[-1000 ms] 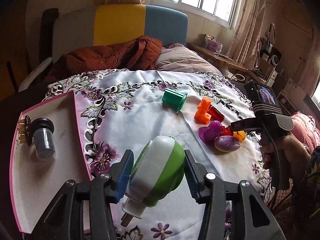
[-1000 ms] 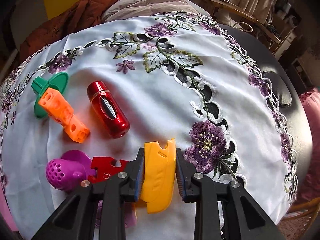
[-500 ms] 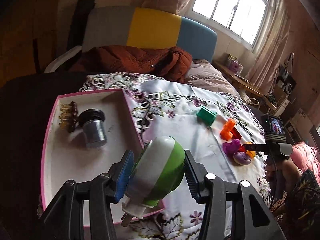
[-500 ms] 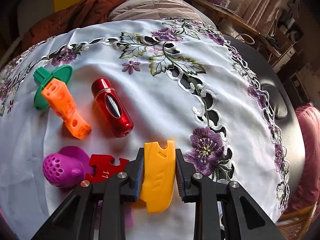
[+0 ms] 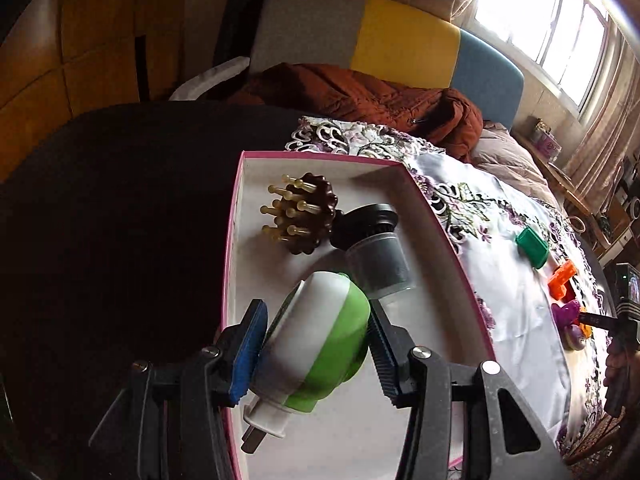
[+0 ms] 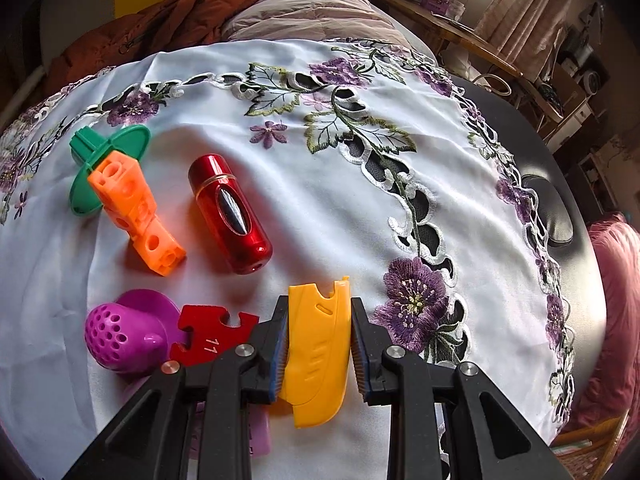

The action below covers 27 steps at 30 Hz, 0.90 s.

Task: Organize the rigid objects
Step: 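Lower the green-white device into the tray and open the left gripper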

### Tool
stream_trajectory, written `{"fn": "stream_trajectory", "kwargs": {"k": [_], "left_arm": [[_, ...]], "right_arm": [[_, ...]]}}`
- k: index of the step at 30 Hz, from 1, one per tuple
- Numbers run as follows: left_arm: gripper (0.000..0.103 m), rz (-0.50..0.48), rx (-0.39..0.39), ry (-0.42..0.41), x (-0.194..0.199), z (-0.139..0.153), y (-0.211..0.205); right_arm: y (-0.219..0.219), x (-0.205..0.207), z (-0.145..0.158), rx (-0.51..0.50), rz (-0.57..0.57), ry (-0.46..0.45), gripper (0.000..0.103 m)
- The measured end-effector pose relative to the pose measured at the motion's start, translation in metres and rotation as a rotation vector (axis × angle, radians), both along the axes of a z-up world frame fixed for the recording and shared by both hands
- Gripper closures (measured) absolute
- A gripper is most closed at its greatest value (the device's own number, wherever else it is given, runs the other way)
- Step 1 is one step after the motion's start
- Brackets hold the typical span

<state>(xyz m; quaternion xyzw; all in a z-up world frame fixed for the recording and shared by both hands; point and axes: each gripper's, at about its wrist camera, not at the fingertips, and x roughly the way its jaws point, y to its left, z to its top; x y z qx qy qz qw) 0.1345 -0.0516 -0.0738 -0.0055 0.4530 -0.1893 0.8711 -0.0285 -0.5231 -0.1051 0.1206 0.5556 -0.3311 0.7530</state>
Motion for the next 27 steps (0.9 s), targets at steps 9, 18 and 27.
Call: {"fn": "stream_trajectory", "kwargs": {"k": [9, 18, 27], "left_arm": [[0.053, 0.004, 0.074, 0.001, 0.025, -0.016, -0.009], [0.052, 0.072, 0.055, -0.056, 0.0, 0.005, 0.008], [0.052, 0.12, 0.049, -0.035, -0.045, 0.006, 0.016]], "right_arm": [[0.0, 0.002, 0.0, -0.008, 0.009, 0.005, 0.075], [0.0, 0.002, 0.0, -0.007, 0.008, 0.003, 0.075], [-0.003, 0.0, 0.002, 0.013, -0.024, -0.023, 0.075]]}}
